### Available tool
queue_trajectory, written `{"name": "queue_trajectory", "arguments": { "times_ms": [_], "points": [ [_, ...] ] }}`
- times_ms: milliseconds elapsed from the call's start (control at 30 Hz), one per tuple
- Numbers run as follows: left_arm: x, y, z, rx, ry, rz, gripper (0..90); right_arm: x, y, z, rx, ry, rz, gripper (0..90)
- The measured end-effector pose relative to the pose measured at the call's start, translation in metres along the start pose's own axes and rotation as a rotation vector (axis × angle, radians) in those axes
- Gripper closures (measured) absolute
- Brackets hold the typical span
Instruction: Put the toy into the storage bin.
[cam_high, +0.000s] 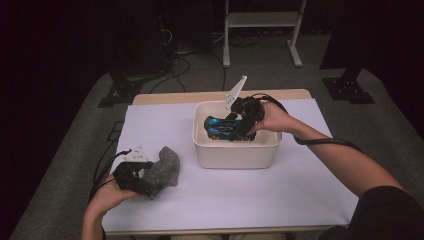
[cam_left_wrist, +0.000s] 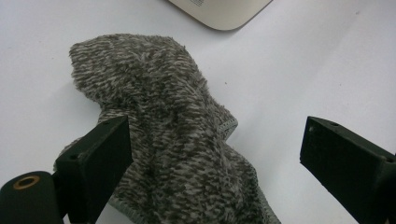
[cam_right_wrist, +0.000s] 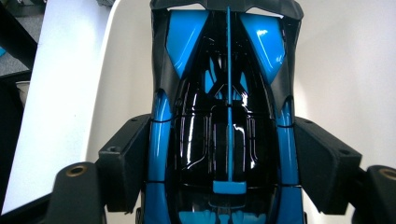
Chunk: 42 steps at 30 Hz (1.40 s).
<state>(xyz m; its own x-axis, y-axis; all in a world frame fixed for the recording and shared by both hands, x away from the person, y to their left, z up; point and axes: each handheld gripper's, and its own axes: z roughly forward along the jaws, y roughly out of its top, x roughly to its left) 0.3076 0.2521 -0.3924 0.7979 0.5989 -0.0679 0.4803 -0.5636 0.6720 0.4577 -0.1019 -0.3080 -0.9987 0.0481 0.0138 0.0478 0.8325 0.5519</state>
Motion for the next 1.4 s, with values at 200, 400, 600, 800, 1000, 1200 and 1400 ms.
{"name": "queue_trajectory", "arguments": {
  "times_ms": [200,400,600,800,1000,1200,1400],
  "points": [
    [0.001,-0.001,0.0,-0.002,0.002,-0.003,8.2,-0.003,0.0,0.008,0.008,0.003,0.005,25.2],
    [0.0,0.0,0.0,-0.01,-0.001,-0.004,8.2,-0.004,-0.001,0.016,0.034,0.01,0.01,25.2],
    [0.0,0.0,0.002,0.004,-0.005,0.005,8.2,-0.007,-0.005,0.023,0.028,0.032,0.029,25.2],
    [0.001,0.0,0.001,-0.008,-0.009,0.001,8.2,-0.01,-0.006,0.03,0.033,0.041,0.029,25.2],
    [0.0,0.001,0.001,-0.007,-0.012,0.002,8.2,-0.012,-0.007,0.037,0.047,0.051,0.035,25.2],
    [0.002,-0.001,0.003,-0.01,-0.014,-0.006,8.2,-0.015,-0.007,0.045,0.082,0.066,0.047,25.2],
    [0.002,-0.001,0.003,-0.01,-0.015,-0.005,8.2,-0.017,-0.006,0.048,0.104,0.071,0.055,25.2]
  ]
}}
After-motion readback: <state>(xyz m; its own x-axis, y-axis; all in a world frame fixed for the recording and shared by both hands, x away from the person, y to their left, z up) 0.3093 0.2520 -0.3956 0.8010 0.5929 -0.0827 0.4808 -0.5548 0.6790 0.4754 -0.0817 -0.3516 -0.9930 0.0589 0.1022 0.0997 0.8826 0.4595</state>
